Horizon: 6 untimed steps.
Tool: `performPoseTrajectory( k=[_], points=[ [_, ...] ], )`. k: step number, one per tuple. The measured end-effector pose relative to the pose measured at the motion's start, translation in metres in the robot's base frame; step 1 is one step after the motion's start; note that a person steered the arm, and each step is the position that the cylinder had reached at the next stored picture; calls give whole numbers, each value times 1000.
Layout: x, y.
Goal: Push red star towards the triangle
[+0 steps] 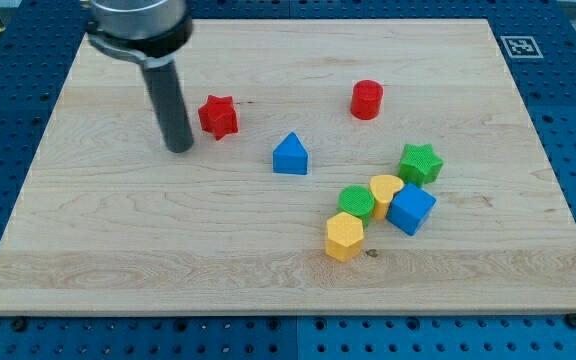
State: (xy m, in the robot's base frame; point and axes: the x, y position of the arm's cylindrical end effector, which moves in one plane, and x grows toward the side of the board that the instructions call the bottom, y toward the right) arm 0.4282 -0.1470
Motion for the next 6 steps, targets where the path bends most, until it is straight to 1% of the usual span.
performPoseTrajectory(
  k=[1, 3, 4, 5, 6],
  points=[
    [-31, 1],
    [-34, 79],
    [-37, 93],
    [-60, 66],
    [-117, 78]
  ],
)
